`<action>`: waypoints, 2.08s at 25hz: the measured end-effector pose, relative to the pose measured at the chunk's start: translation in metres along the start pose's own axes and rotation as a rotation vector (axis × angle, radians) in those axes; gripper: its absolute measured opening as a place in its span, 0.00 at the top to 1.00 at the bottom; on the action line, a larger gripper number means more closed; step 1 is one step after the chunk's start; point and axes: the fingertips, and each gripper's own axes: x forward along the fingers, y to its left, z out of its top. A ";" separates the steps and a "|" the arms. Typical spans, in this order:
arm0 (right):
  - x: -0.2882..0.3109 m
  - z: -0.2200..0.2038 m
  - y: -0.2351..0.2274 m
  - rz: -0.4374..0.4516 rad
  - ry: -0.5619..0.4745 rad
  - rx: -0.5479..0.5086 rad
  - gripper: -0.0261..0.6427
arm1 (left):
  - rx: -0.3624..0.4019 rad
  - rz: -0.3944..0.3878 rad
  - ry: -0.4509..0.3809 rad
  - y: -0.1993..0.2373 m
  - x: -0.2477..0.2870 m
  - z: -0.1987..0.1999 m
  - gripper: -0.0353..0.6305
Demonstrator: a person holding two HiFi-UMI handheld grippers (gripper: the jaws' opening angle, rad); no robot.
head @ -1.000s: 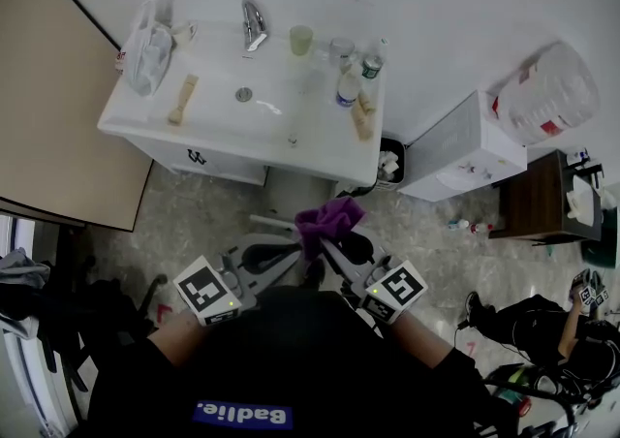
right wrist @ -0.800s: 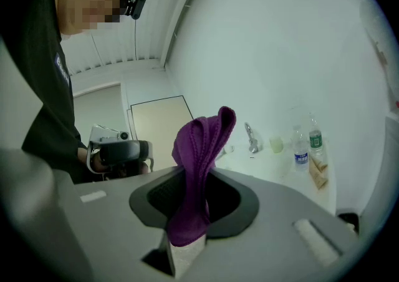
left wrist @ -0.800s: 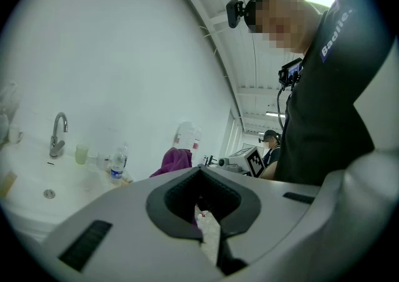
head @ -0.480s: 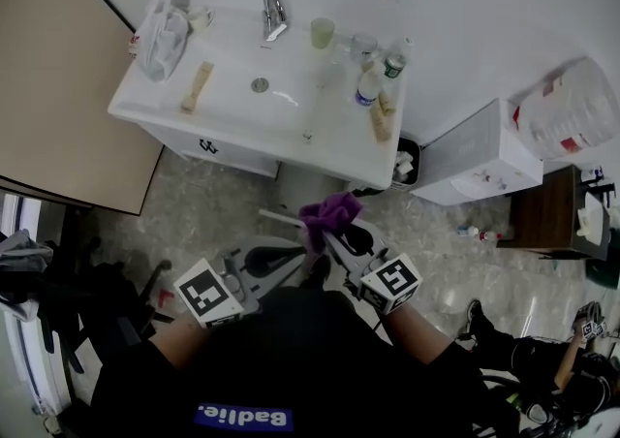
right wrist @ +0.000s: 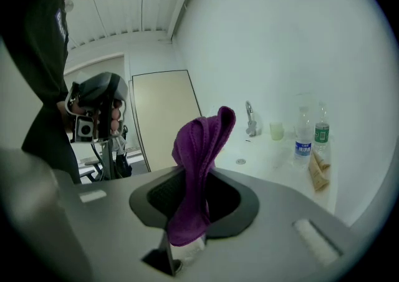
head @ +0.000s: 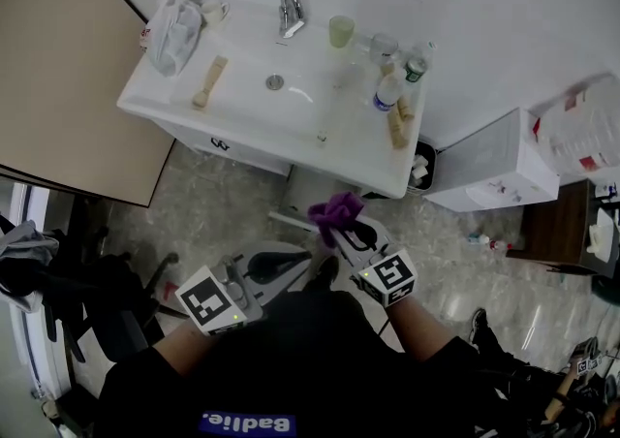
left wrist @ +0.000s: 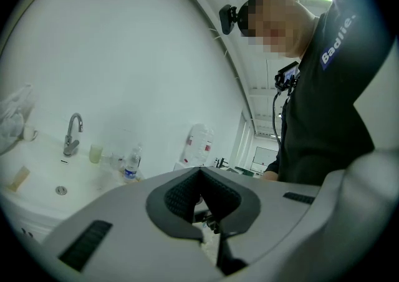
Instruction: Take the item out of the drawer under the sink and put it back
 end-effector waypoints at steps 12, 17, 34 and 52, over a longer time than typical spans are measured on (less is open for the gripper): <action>0.049 -0.076 -0.037 -0.014 0.207 -0.112 0.84 | -0.010 0.046 -0.010 0.016 -0.006 0.002 0.96; 0.065 -0.109 -0.050 -0.017 0.293 -0.137 0.84 | -0.023 0.050 0.000 0.021 -0.006 -0.003 0.96; 0.131 -0.250 -0.111 -0.017 0.619 -0.136 0.84 | -0.057 0.077 0.022 0.046 -0.002 -0.021 0.96; 0.187 -0.339 -0.124 0.045 0.811 -0.203 0.83 | -0.080 0.117 0.066 0.070 -0.003 -0.054 0.96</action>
